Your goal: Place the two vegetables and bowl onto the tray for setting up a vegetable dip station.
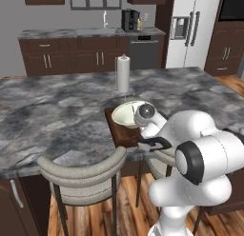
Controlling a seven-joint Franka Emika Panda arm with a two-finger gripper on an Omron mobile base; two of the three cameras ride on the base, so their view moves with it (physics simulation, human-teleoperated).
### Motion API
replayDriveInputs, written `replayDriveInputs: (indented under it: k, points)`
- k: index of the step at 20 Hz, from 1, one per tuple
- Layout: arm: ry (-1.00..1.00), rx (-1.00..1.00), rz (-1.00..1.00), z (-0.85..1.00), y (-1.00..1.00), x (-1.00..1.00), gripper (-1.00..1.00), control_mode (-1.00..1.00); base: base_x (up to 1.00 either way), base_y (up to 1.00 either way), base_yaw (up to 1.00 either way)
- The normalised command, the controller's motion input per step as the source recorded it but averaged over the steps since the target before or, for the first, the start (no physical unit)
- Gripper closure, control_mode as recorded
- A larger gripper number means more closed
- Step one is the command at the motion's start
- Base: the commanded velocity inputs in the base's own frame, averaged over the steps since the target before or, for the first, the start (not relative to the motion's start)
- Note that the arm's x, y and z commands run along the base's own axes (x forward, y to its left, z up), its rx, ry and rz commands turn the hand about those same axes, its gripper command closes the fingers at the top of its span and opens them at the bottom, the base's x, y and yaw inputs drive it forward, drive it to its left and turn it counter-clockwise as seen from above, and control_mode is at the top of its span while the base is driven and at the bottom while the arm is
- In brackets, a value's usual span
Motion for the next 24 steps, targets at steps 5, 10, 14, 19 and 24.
replayDriveInputs:
  k: [5, 10, 14, 19, 24]
  points:
    - [0.00, 0.00, 0.04, -0.26, 0.00, 0.00, 1.00, -1.00, 0.00, 0.00, 0.00]
    - [0.00, 0.00, 0.03, -0.11, 0.00, 0.00, 1.00, -1.00, 0.00, 0.00, 0.00]
    - [0.00, 0.00, 0.03, -0.11, 0.00, 0.00, 1.00, -1.00, 0.00, 0.00, 0.00]
    - [0.00, 0.00, 0.03, -0.08, 0.01, 0.02, 1.00, -1.00, 0.00, 0.00, 0.00]
    - [0.01, 0.00, 0.03, -0.02, 0.00, 0.03, 1.00, -1.00, 0.00, 0.00, 0.00]
